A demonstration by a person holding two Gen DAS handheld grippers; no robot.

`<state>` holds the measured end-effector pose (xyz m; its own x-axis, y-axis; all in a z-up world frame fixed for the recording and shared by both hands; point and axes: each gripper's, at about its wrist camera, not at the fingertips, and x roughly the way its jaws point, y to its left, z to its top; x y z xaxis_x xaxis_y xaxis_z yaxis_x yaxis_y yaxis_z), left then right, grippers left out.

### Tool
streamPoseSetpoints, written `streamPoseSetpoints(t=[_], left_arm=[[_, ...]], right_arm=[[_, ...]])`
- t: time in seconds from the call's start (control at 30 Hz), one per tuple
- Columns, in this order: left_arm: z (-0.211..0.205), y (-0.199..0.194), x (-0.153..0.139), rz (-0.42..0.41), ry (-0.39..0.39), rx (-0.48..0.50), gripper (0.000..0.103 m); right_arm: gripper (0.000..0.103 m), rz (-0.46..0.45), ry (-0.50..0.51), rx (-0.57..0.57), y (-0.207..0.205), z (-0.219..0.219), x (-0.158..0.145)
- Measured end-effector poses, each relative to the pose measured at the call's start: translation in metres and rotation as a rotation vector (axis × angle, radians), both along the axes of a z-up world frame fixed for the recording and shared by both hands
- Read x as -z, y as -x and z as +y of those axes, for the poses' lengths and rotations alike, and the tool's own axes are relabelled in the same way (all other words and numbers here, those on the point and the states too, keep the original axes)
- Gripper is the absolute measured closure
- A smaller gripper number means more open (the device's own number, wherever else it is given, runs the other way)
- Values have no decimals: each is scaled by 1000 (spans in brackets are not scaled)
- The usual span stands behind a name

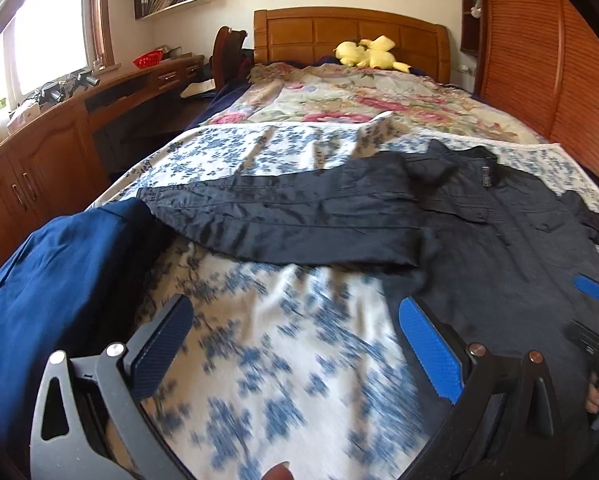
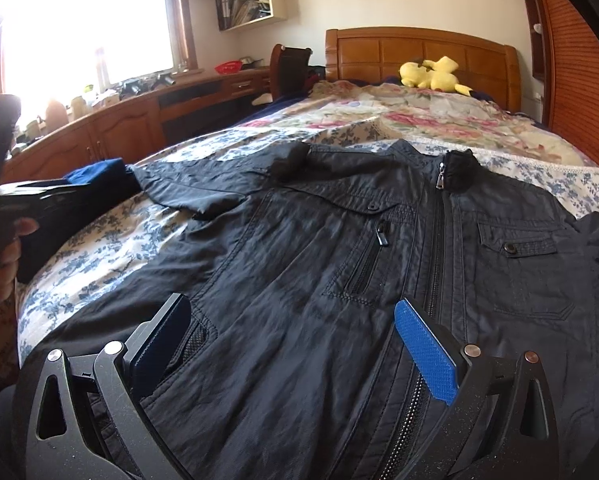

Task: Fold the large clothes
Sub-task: 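Lower the left gripper to the jacket's side edge and grasp it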

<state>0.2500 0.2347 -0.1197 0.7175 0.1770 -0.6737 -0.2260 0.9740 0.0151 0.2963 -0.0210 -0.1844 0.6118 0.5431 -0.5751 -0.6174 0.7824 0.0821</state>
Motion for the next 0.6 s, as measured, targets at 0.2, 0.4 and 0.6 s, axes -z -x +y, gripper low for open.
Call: streamPoseSetpoints(t=[0.2,0.4,0.6], left_arm=[[35,-39,16,-8,44,-46,0],[68,-73,38,29,100,-99,0],[94,-97,60,85,187,-154,17]], right_arm=[[0,0,19,-2,-1,5,3],[0,-12,23,2,1,5,3],[0,-20,20,5,2,4,3]])
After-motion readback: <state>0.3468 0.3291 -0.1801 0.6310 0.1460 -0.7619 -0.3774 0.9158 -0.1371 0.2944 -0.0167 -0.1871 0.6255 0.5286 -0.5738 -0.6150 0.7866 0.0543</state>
